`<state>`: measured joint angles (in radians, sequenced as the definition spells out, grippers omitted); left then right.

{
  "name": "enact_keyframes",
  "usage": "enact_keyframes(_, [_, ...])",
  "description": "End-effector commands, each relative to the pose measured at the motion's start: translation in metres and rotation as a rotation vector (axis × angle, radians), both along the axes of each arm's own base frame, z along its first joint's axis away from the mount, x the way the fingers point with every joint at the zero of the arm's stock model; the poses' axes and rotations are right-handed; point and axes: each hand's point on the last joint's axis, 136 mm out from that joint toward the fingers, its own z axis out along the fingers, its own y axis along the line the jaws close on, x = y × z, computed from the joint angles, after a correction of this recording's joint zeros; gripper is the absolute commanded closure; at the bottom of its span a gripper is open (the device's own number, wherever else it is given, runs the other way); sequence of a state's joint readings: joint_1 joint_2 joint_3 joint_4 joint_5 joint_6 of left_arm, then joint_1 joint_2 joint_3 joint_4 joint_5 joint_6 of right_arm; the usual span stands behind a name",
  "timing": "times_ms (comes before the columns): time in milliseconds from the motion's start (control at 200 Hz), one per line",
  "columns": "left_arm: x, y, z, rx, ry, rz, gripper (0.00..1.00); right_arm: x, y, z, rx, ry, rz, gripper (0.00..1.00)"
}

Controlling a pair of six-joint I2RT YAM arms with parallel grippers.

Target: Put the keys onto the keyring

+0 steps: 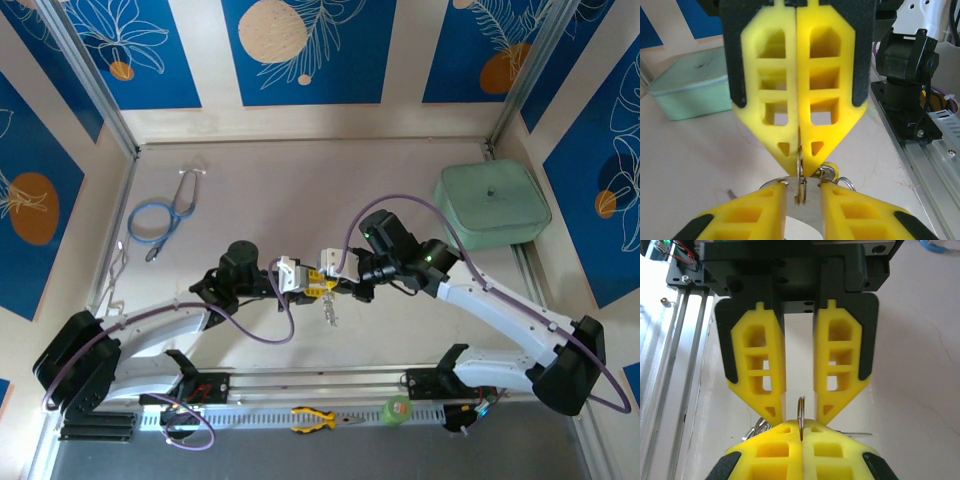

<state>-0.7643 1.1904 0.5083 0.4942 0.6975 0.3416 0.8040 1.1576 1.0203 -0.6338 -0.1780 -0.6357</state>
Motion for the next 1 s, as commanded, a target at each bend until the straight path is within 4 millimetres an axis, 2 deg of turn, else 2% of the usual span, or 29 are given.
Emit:
enact_keyframes(0, [-0.003,-0.003,0.013,-0.023,-0.035,-0.028,0.77,0.002,0.002,0.007,-0.020,-0.030,0.013,1.00])
enact_keyframes(185, [-0.003,-0.003,0.017,-0.037,-0.047,-0.027,0.86,-0.004,0.005,0.004,-0.021,0.000,0.034,1.00])
enact_keyframes(310, [-0.003,-0.004,0.018,-0.043,-0.054,-0.026,1.00,-0.009,0.005,0.003,0.001,0.043,0.035,1.00])
enact_keyframes(345, [-0.003,-0.004,0.019,-0.047,-0.057,-0.028,1.00,-0.008,0.004,0.006,0.031,0.062,0.023,0.99])
enact_keyframes(395, [-0.003,-0.004,0.020,-0.054,-0.056,-0.029,1.00,-0.004,0.002,0.015,0.108,0.087,-0.013,0.88])
enact_keyframes(445, [-0.003,-0.003,0.020,-0.066,-0.055,-0.027,1.00,-0.001,-0.004,0.027,0.214,0.121,-0.036,0.82])
enact_keyframes(535, [-0.006,-0.004,0.022,-0.095,-0.049,-0.037,1.00,-0.001,-0.014,0.045,0.392,0.160,-0.044,0.78])
enact_keyframes(785, [-0.008,-0.006,0.024,-0.134,-0.033,-0.058,1.00,-0.018,-0.014,0.037,0.419,0.235,0.021,0.77])
enact_keyframes(995, [-0.008,-0.007,0.024,-0.138,-0.026,-0.061,1.00,-0.015,-0.010,0.027,0.392,0.252,0.010,0.76])
